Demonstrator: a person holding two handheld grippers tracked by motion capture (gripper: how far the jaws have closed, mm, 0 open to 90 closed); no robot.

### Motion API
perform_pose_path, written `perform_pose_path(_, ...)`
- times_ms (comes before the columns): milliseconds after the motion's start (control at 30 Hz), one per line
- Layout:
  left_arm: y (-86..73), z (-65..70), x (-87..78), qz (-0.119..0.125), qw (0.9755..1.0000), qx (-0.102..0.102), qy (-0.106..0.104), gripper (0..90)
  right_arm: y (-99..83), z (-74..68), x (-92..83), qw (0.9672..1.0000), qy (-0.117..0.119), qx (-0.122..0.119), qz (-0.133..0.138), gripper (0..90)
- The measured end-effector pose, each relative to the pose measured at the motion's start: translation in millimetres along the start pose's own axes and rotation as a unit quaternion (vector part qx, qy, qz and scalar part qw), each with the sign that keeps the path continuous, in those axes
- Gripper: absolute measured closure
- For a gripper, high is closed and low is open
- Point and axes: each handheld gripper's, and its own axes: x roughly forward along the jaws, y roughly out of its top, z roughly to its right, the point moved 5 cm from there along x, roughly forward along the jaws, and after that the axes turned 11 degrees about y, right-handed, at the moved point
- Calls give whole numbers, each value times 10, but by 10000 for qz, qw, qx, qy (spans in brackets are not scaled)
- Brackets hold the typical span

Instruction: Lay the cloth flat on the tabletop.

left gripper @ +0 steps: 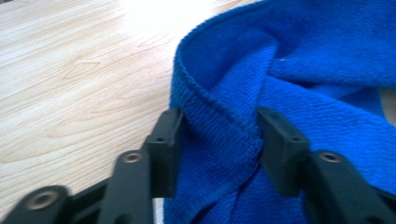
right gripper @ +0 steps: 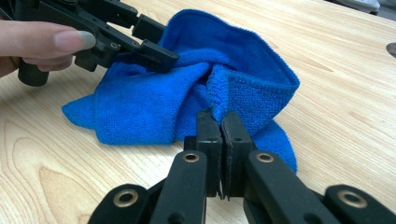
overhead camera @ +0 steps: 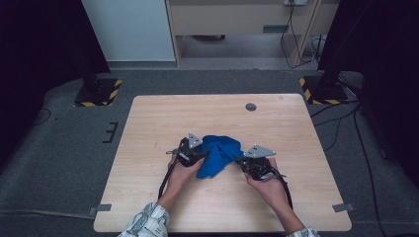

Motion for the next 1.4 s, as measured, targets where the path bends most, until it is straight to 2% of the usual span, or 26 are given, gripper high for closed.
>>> perform_pose_path(100,10,-35,-30,14,9999,-102,-42,612,-10,43,-21,10000,-36,42,1,882)
perform_pose_path(233,45,-67,-95,129,9999,-100,-7,659,-52,139,-40,9999,-113,127,-26,880)
perform_pose_path(567,108,-202,-224,333,9988,-334,-89,833,-200,415,-73,9982,-288,517,-41,850)
perform_pose_path(733,103,-251,-248,338,9985,-424,-92,840,-267,518,-72,9970,-362,687,-63,767)
perform_pose_path(800,100,-269,-254,336,9982,-484,-106,840,-286,530,-54,9965,-350,757,-97,678)
perform_pose_path(867,100,-274,-259,349,9978,-550,-153,840,-293,529,-33,9962,-361,785,-101,642)
perform_pose_path(933,99,-272,-262,354,9979,-521,-143,839,-289,544,-21,9959,-388,809,-79,598)
perform_pose_path(1000,99,-280,-266,359,9979,-527,-141,838,-294,559,-22,9956,-418,833,-84,637)
perform_pose_path(1033,99,-283,-270,360,9978,-536,-137,838,-297,571,-29,9958,-423,811,-62,716)
perform_pose_path(1167,97,-300,-274,368,9976,-565,-150,839,-292,606,-89,9957,-435,818,62,853)
perform_pose_path(1400,116,-279,-261,320,9978,-507,-277,827,-198,599,-276,9953,-437,837,205,868)
